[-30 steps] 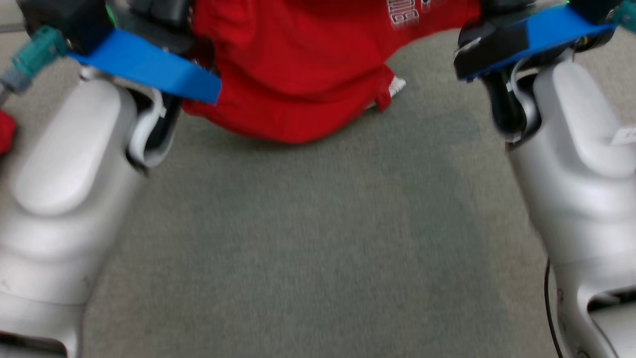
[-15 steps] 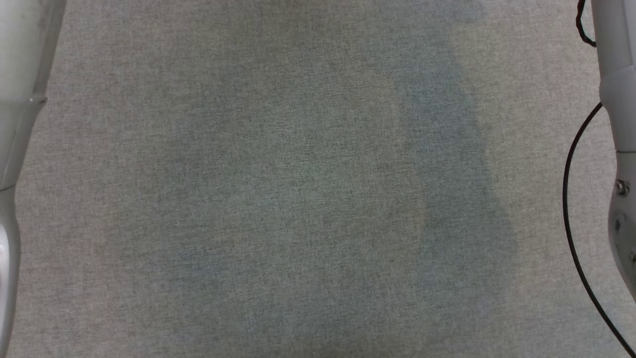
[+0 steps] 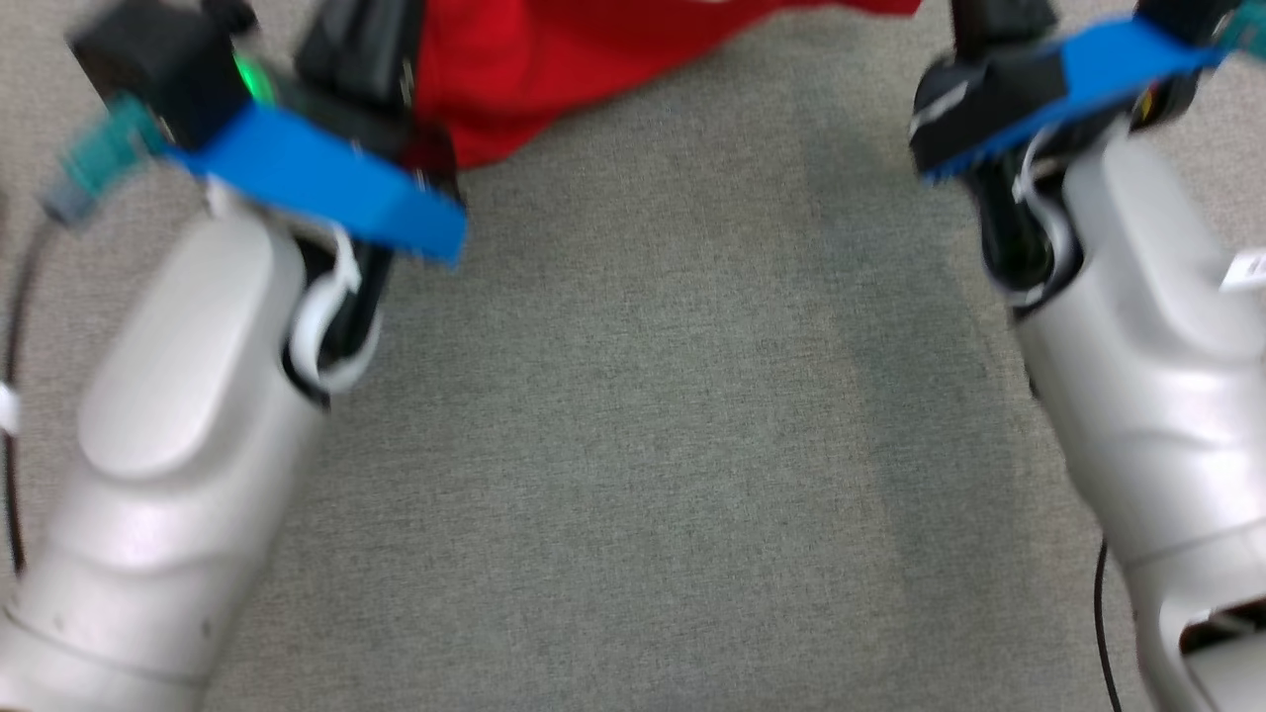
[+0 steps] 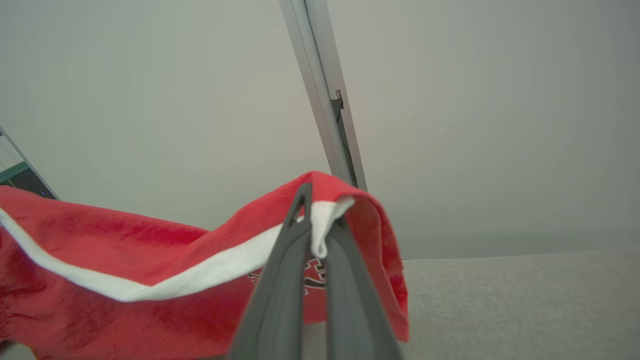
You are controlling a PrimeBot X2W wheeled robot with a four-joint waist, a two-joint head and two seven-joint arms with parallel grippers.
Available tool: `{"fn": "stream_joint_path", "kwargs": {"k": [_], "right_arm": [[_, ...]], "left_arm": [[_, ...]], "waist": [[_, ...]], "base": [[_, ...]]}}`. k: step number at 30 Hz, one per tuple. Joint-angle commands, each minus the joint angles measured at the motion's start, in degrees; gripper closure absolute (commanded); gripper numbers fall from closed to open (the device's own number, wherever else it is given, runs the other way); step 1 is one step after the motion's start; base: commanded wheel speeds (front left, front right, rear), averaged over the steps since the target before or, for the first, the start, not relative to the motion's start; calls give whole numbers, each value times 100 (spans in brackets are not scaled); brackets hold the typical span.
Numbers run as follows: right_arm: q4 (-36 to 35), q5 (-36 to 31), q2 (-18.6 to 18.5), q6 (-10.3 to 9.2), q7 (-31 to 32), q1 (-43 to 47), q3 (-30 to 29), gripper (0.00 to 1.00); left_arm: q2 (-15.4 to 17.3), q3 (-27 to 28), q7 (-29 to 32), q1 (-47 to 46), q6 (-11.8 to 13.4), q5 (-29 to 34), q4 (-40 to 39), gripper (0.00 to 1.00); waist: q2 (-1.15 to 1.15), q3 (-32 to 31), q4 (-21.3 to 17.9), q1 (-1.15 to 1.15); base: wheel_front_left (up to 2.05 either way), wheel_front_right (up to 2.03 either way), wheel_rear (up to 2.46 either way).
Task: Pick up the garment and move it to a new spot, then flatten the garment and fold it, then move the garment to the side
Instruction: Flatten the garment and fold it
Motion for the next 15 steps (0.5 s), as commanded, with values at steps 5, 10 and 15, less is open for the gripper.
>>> {"fn": "stream_joint_path", "kwargs": {"k": [5,10,15], "right_arm": [[-431,242,-187,2,-3,1376,264,100],[-754,441,-365,2,-3,2295,338,100],[-1123,820,-521,2,-2,3462,186,100]], "left_arm": [[-33,30,-15,1526,-6,334,-359,100],[-5,-31,-15,2493,-6,453,-540,100],[-65,-34,-15,3492,-6,425,-659,100]], "waist": [[-1,-435,-12,1],[-1,-738,12,1],[-1,-1176,70,1]], "base": [[0,0,0],[0,0,0],[0,0,0]]}}
